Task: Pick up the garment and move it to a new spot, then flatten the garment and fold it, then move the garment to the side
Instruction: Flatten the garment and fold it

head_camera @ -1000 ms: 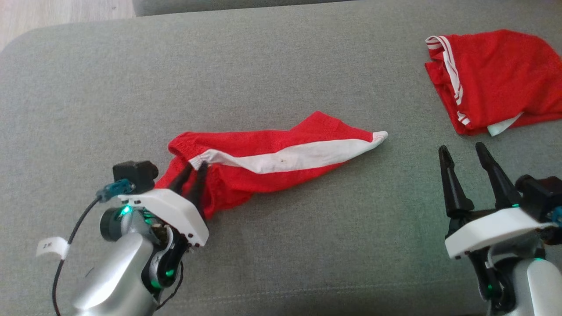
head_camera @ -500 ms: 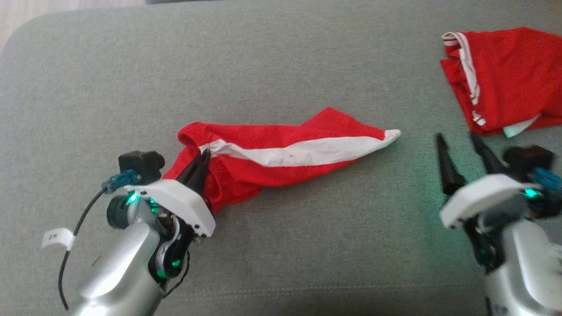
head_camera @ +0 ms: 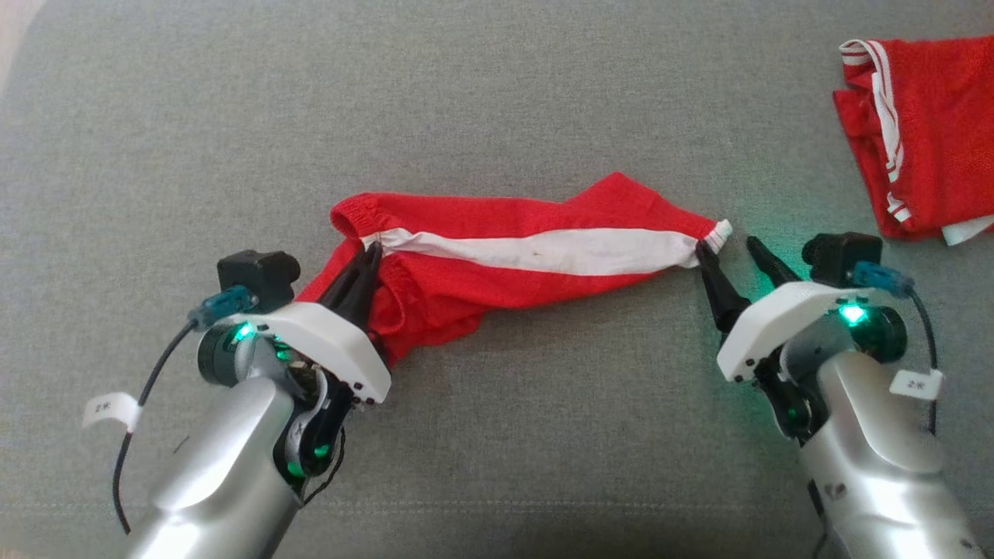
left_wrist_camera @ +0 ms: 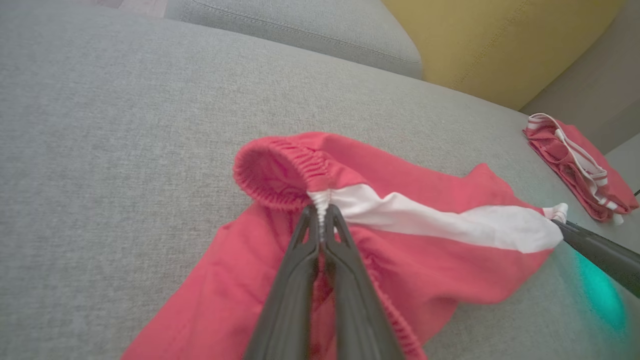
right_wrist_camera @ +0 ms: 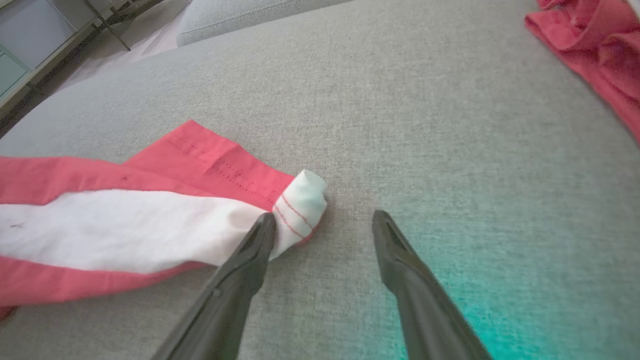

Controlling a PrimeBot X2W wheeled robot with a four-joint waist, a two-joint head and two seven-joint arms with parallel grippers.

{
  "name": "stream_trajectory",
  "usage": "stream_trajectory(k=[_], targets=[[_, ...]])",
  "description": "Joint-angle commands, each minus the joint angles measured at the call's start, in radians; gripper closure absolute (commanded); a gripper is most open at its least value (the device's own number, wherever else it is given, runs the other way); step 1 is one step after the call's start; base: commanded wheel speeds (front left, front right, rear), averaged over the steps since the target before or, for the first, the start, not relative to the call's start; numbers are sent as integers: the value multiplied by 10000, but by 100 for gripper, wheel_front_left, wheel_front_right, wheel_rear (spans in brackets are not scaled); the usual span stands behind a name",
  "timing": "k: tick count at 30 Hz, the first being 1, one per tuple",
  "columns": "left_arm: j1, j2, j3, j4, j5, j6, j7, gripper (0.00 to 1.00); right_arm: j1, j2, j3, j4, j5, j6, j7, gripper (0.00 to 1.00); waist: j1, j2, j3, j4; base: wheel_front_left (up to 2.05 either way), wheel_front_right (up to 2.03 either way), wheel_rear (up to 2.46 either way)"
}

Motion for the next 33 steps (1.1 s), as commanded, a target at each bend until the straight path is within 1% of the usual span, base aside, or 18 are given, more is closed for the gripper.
stream_trajectory(k=[1,2,7,10,13,16,19,20,23,26,29,33], targets=[[-532,206,341,-207,95,-40,-137,100,-388,-27,325,-126,171,-9,-141,98,0,0,34,-19,0,0,0],[-541,202,341,-197,96,-43,-166,100,-464,-55,412,-3,251,-9,-207,100,0,0,48,-21,0,0,0],[-629,296,314,-281,322,-20,-511,100,-681,-265,775,113,524,-9,-891,100,0,0,-2,-49,0,0,0],[-666,435,288,-638,519,44,-679,100,-650,-437,848,-197,651,-9,-1327,100,0,0,-195,-72,0,0,0],[-699,729,297,-1278,696,154,-635,100,-561,-684,815,-884,717,-9,-1609,100,0,0,-468,-120,0,0,0],[-749,1172,337,-2091,829,289,-319,100,-443,-972,469,-1904,655,-9,-1612,100,0,0,-789,-186,0,0,0],[-841,1626,449,-3017,892,458,111,100,-266,-1165,0,-3256,511,-9,-1331,100,0,0,-1124,-252,0,0,0],[-841,1626,449,-3017,892,458,111,100,-266,-1165,0,-3256,511,-9,-1331,100,0,0,-1124,-252,0,0,0],[-1031,1988,610,-3941,890,592,528,100,-63,-1230,-535,-4787,280,-9,-842,100,0,0,-1452,-297,0,0,0],[-1264,2242,831,-4810,891,780,822,100,141,-1166,-1090,-6380,-44,-9,-182,100,0,0,-1782,-332,0,0,0],[-1449,2441,1007,-5575,908,972,1092,100,359,-944,-1645,-7953,-343,-9,488,100,0,0,-2089,-361,0,0,0],[-1634,2675,1168,-6408,935,1148,1406,100,582,-724,-2148,-9545,-625,-9,1332,100,0,0,-2469,-437,0,0,0]])
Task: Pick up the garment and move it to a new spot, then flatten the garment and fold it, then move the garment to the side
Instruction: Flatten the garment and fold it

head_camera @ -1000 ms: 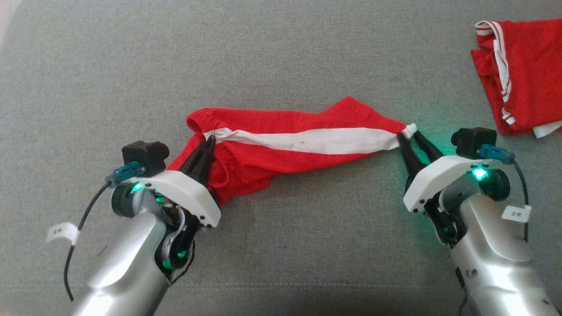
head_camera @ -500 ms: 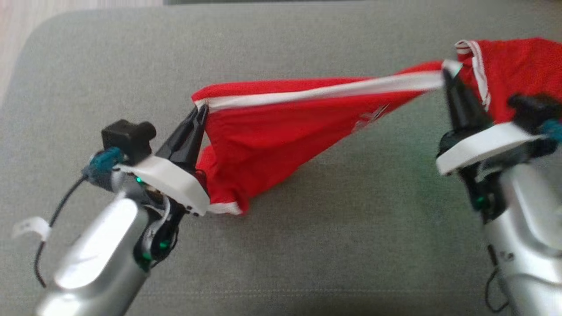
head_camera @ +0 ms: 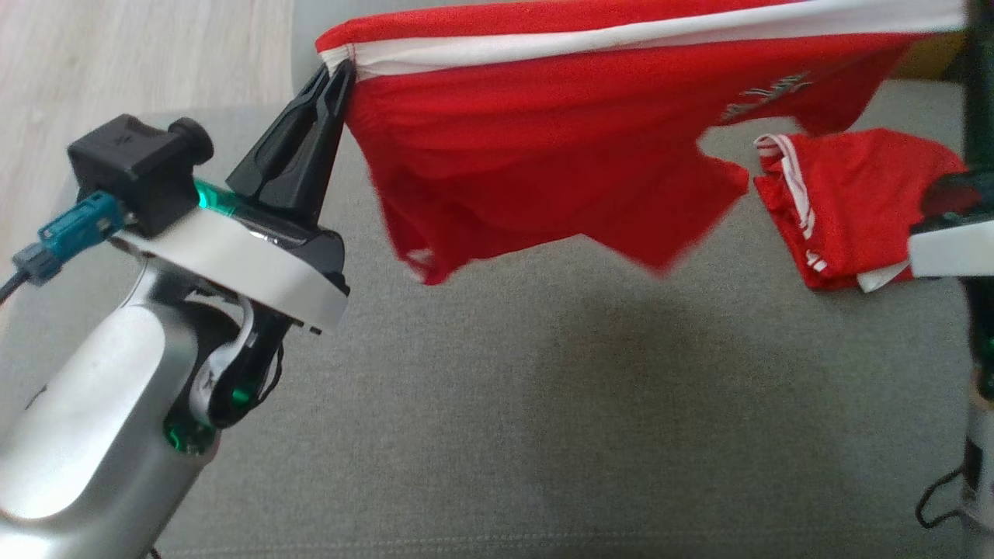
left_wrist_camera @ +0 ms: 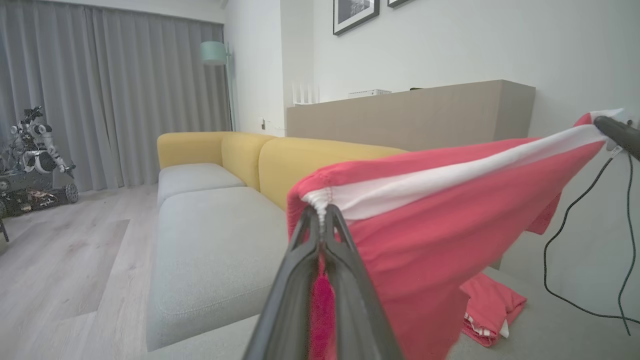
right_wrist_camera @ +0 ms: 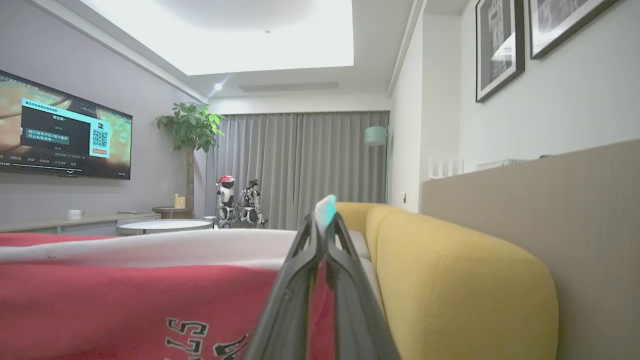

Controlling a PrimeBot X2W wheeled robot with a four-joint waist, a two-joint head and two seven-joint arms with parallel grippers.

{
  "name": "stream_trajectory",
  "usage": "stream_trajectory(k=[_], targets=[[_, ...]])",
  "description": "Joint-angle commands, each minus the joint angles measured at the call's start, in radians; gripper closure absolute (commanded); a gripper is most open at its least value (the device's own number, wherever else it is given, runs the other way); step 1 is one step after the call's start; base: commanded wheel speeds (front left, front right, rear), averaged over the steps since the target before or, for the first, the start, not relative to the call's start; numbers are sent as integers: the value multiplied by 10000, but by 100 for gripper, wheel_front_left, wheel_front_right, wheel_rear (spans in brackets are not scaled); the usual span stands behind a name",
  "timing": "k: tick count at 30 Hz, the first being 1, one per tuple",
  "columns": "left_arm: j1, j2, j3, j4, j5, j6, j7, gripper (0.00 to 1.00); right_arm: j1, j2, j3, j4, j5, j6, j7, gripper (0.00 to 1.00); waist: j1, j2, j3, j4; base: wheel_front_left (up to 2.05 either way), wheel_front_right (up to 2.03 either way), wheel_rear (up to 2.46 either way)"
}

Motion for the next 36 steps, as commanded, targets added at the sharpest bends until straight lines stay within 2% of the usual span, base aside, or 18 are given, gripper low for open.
stream_trajectory(k=[1,5,9,14,19,22,27,31,36], targets=[[-661,440,597,-434,79,112,115,100,-73,65,26,-620,-114,-9,262,100,0,-1,-228,-69,0,0,0],[-582,589,638,-836,70,290,362,100,96,225,-189,-1319,-165,-9,814,100,0,-1,-355,-143,0,0,0],[-415,574,682,-910,-42,396,369,100,209,391,-244,-1483,-119,-9,1080,100,0,-1,-320,-180,0,0,0],[-451,425,754,-522,-255,290,198,100,1,554,-216,-1125,48,-9,1090,100,0,-1,-165,-181,0,0,0],[-976,152,879,213,-401,40,-91,100,-854,598,-106,-287,322,-9,960,100,0,-1,217,-148,0,0,0],[-1769,-146,929,1046,-428,-275,-327,100,-1975,575,-75,741,610,-9,780,100,0,-1,602,-113,0,0,0],[-3680,-903,919,3389,-278,-987,-1047,100,-4609,481,299,3373,975,-9,-110,100,0,-1,1375,-113,0,0,0],[-5524,-1442,990,5734,-13,-1572,-1913,100,-6894,611,842,5822,1185,-9,-1321,100,0,-1,2134,-227,0,0,0],[-6971,-2053,1050,8742,129,-2204,-2639,100,-8745,929,1682,8930,1273,-9,-2872,100,0,-1,2617,-446,0,0,0]])
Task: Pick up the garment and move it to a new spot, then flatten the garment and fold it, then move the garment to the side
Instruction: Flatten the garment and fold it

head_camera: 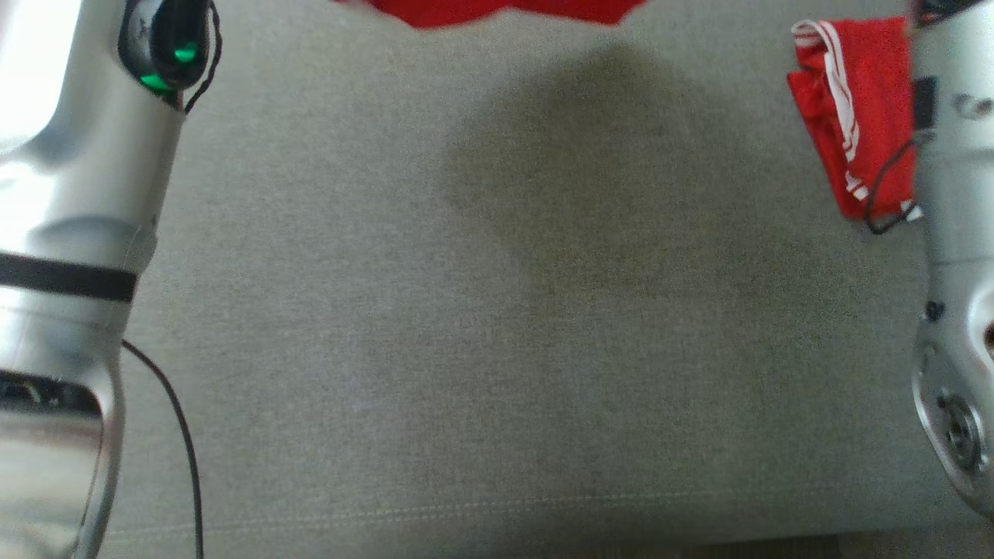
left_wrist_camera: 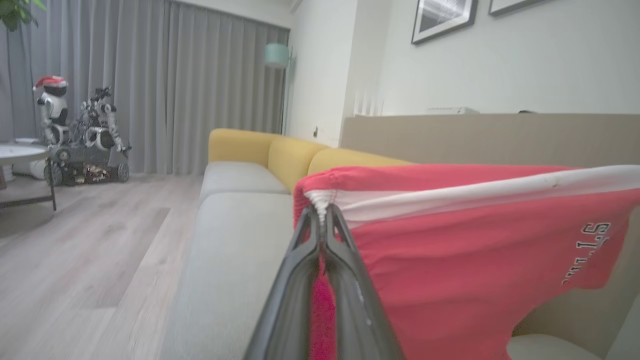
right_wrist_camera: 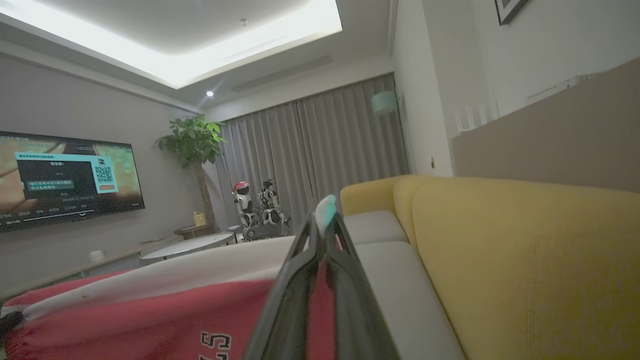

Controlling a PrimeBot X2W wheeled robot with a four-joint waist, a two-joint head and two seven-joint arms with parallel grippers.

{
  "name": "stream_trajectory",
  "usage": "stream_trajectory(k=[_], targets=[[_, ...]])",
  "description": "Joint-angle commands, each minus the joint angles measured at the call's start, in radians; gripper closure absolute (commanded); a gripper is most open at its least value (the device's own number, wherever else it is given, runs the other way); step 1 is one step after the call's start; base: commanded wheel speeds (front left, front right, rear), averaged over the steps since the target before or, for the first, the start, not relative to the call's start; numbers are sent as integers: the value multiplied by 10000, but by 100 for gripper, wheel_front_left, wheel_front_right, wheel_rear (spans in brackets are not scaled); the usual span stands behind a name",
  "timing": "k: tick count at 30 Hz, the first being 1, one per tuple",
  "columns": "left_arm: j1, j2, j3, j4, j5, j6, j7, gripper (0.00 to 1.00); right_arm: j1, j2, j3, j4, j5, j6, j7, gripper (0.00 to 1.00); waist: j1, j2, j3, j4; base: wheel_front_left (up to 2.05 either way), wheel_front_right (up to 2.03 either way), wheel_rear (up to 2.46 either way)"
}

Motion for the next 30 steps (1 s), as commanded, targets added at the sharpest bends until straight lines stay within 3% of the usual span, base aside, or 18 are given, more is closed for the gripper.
stream_trajectory(k=[1,7,14,23,26,30], targets=[[-578,230,361,411,88,-111,-125,100,-482,296,233,468,115,-9,-277,100,-1,0,352,-197,0,0,0],[-764,-523,460,2978,-13,-567,-291,100,-1057,603,1281,3466,288,-9,-550,100,-1,0,896,-303,0,0,0],[171,-979,836,4059,33,-731,-316,100,-283,683,2400,4596,973,-9,-1185,100,-1,0,1338,-251,0,0,0],[2768,-1277,1710,2807,396,-952,-318,100,2729,364,3036,3957,2063,-9,-1818,100,-1,0,861,-59,0,0,0],[4099,-1353,1945,1983,608,-1015,-318,100,4137,91,3150,3238,1962,-9,-1869,100,-1,0,496,-76,0,0,0],[5887,-1407,2139,942,845,-1047,-319,100,6268,-186,2566,1521,1678,-9,-1878,100,-1,0,-31,-85,0,0,0]])
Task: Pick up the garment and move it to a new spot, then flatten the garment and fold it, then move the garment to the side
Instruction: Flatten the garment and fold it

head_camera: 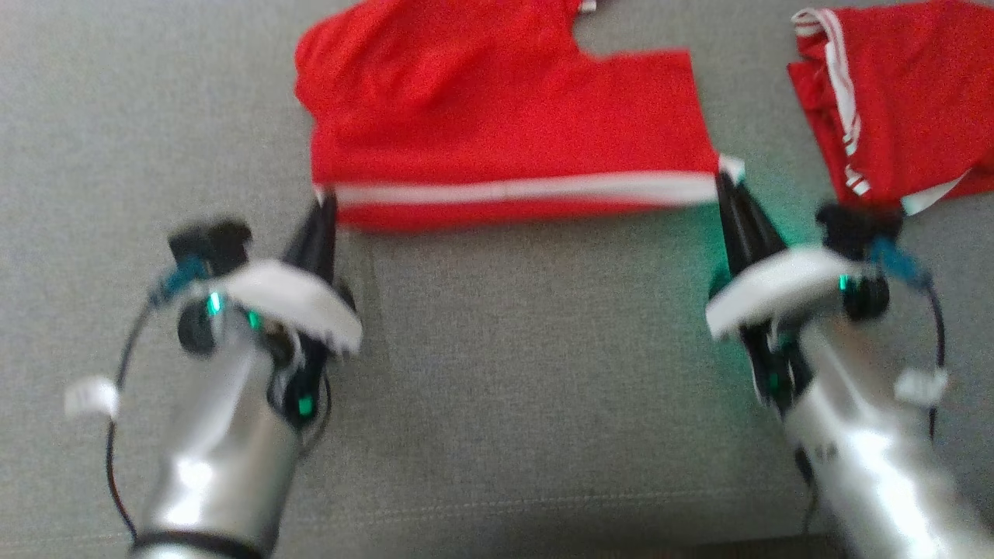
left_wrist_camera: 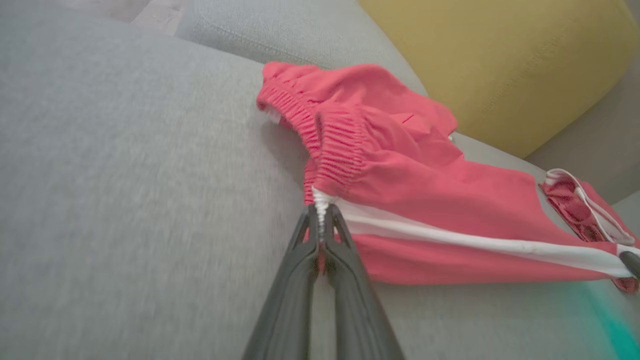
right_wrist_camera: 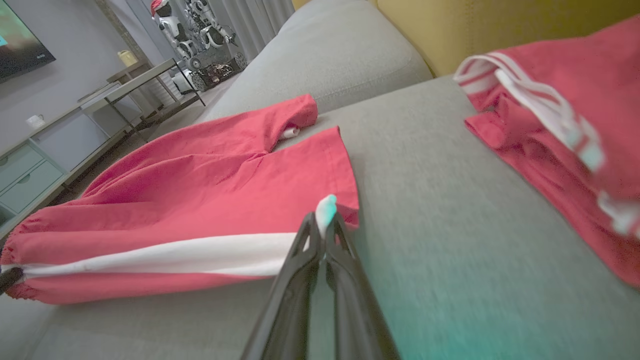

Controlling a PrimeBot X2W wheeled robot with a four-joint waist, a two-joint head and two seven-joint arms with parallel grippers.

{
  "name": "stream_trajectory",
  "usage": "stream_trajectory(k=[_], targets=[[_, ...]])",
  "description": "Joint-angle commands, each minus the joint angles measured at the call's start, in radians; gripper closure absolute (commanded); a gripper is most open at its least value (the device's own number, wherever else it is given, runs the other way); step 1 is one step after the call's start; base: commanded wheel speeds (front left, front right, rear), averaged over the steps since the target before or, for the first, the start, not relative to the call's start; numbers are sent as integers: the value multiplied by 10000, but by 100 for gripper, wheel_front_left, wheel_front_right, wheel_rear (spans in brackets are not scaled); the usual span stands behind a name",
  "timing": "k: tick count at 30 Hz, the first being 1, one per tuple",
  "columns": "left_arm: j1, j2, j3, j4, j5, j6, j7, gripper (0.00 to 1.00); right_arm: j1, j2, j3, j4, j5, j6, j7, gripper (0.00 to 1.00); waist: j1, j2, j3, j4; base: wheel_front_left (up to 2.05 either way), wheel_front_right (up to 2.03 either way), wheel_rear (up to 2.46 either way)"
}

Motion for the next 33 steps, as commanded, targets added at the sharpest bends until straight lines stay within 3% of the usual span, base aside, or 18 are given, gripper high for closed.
stream_trajectory(k=[1,10,19,26,33], targets=[[242,257,404,-612,137,-49,-121,100,720,-69,-94,-687,-252,-9,-135,100,-1,0,-419,1,0,0,0],[3340,534,184,-2605,367,323,51,100,4769,185,-1874,-4024,-1453,-9,822,100,-1,0,-1521,-30,0,0,0],[6173,1130,306,-5942,176,1495,1150,100,8567,834,-3422,-8620,-2364,-9,3588,100,-1,0,-2360,12,0,0,0],[7706,1423,360,-8183,125,2403,2026,100,9706,879,-3796,-10013,-2186,-9,4435,100,-1,0,-2601,4,0,0,0],[7474,1658,319,-9010,160,2565,2634,100,8777,881,-3970,-10078,-2324,-9,4654,100,-1,0,-2228,87,0,0,0]])
